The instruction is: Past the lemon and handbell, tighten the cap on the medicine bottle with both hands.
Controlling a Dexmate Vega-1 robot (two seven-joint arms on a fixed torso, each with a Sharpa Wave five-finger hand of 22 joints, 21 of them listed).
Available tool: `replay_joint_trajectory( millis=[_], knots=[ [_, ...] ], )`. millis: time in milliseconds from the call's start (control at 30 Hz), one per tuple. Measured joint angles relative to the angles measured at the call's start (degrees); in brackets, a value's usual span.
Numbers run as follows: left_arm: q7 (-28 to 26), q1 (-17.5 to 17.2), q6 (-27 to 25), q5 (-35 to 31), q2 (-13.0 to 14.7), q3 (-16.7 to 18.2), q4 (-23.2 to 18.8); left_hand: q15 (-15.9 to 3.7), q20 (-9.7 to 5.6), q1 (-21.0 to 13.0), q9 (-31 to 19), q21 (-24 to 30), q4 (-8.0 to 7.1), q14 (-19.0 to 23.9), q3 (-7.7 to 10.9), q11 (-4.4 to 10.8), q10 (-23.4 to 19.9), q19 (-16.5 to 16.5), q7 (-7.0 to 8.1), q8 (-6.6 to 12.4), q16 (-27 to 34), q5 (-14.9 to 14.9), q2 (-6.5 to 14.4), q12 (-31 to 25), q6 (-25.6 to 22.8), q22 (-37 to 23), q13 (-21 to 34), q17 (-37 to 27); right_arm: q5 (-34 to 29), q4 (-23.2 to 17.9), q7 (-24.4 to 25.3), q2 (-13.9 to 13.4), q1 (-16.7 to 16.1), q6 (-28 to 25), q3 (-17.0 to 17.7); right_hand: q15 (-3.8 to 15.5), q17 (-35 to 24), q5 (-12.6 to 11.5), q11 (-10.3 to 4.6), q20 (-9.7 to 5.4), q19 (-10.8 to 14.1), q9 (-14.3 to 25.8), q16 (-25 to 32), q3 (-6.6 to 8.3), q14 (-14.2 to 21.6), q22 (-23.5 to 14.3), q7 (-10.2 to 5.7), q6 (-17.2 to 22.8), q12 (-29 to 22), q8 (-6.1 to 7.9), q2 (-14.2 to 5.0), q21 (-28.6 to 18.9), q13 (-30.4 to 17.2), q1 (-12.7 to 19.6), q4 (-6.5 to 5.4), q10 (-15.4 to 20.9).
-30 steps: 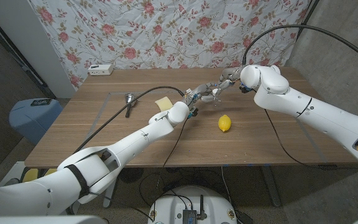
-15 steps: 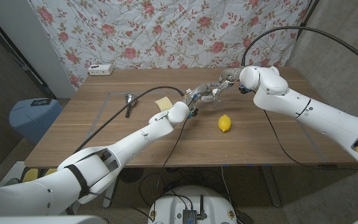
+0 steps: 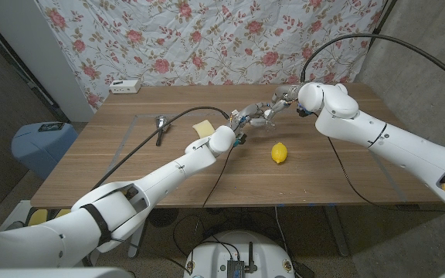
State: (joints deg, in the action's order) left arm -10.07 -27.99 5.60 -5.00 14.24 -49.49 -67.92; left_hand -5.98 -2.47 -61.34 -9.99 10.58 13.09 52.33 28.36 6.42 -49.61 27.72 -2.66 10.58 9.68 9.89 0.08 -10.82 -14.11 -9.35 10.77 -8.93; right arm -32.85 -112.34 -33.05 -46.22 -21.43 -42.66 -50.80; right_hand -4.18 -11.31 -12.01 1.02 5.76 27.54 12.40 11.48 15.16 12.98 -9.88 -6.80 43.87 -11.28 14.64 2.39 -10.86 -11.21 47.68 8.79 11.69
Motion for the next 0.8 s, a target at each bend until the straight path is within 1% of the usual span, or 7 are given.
replay_joint_trajectory(
  millis=[200,267,367,467,533,667,800],
  knots=[
    [0.03,0.01,-0.05,0.0,-0.05,-0.02,0.0,0.0,0.0,0.0,0.0,0.0,0.0,0.0,0.0,-0.1,-0.1,0.0,0.0,0.0,-0.16,-0.01,0.0,0.0,0.0,0.0,0.0,-0.02,0.22,0.2,0.6,0.13,-0.24,0.0,0.19,0.31,-0.03,0.0,0.01,-0.24,0.24,-0.01,0.0,0.34,0.31,0.0,-0.11,1.42,-0.21,0.55,-0.71,0.0,0.03,-0.26,-0.34,0.61],
    [0.03,0.01,-0.07,0.0,-0.09,-0.03,0.0,0.0,0.0,0.0,0.0,0.0,0.0,0.0,0.0,-0.1,-0.1,0.0,0.0,0.0,-0.16,-0.11,0.0,0.0,0.0,0.0,0.0,-0.03,0.27,0.27,0.83,0.18,-0.3,-0.01,0.23,0.31,-0.03,0.0,0.2,-0.24,0.24,-0.01,0.0,0.34,0.31,0.0,0.24,1.79,-0.21,0.66,-0.77,0.0,0.03,-0.33,-0.34,0.81],
    [0.03,0.04,-0.07,0.0,-0.13,-0.04,0.06,0.0,0.0,0.0,0.0,0.0,0.0,0.0,0.0,-0.1,-0.1,0.0,0.0,0.0,-0.17,-0.12,0.0,0.01,0.0,0.0,0.0,-0.02,0.33,0.35,1.05,0.24,-0.34,-0.05,0.25,0.71,-0.03,0.34,0.0,-0.44,0.44,-0.03,0.4,0.52,0.71,0.0,-0.06,2.53,-0.21,0.66,-0.94,-0.38,0.03,-0.5,-0.52,1.04],
    [0.04,0.07,-0.07,0.02,-0.17,-0.06,0.19,0.0,0.0,0.0,0.0,0.0,0.0,0.0,0.0,-0.09,-0.09,0.0,0.0,0.0,-0.19,-0.12,0.0,0.05,0.0,0.0,0.04,-0.03,0.38,0.54,1.43,0.36,-0.42,-0.15,0.27,0.92,-0.02,0.37,0.22,-0.65,0.65,-0.16,0.4,0.57,0.92,0.0,-0.24,3.59,-0.4,1.2,-0.95,-0.38,0.03,-0.5,-0.57,1.89],
    [0.04,0.07,-0.07,0.02,-0.19,-0.06,0.25,0.0,0.0,0.0,0.0,0.0,0.0,0.0,0.0,-0.09,-0.09,0.0,0.0,0.0,-0.21,0.02,0.0,0.05,0.0,0.0,0.04,-0.03,0.39,0.54,1.61,0.36,-0.42,-0.26,0.27,1.24,-0.03,0.66,-0.1,-0.54,0.96,-0.22,0.51,0.57,1.25,0.0,-0.19,4.26,-0.65,1.33,-1.02,-0.38,0.03,-0.58,-0.57,2.15],
    [0.05,0.12,-0.07,0.06,-0.23,-0.06,0.4,0.0,0.0,0.02,0.0,0.0,0.0,0.0,0.0,-0.09,-0.09,0.0,0.0,0.0,-0.21,0.09,0.02,0.06,0.0,0.0,0.04,-0.02,0.39,0.75,1.99,0.57,-0.47,-0.57,0.27,1.86,-0.02,0.71,-0.12,-1.07,1.48,-0.32,0.63,0.8,1.87,0.0,-0.49,5.42,-0.66,1.54,-1.37,-0.6,0.03,-0.94,-0.8,2.98],
    [0.05,0.16,-0.08,0.1,-0.27,-0.06,0.59,0.0,0.0,0.02,0.0,0.0,0.0,0.0,0.0,-0.08,-0.08,0.0,0.0,0.0,0.08,0.09,0.02,0.1,0.0,0.0,0.04,-0.01,0.38,0.97,2.49,0.83,-0.54,-0.99,0.09,2.35,-0.02,0.72,-0.53,-1.37,1.79,-0.31,0.63,0.8,2.37,0.0,-0.28,6.41,-0.66,1.9,-1.53,-0.6,0.02,-1.11,-0.81,3.39]
  ],
)
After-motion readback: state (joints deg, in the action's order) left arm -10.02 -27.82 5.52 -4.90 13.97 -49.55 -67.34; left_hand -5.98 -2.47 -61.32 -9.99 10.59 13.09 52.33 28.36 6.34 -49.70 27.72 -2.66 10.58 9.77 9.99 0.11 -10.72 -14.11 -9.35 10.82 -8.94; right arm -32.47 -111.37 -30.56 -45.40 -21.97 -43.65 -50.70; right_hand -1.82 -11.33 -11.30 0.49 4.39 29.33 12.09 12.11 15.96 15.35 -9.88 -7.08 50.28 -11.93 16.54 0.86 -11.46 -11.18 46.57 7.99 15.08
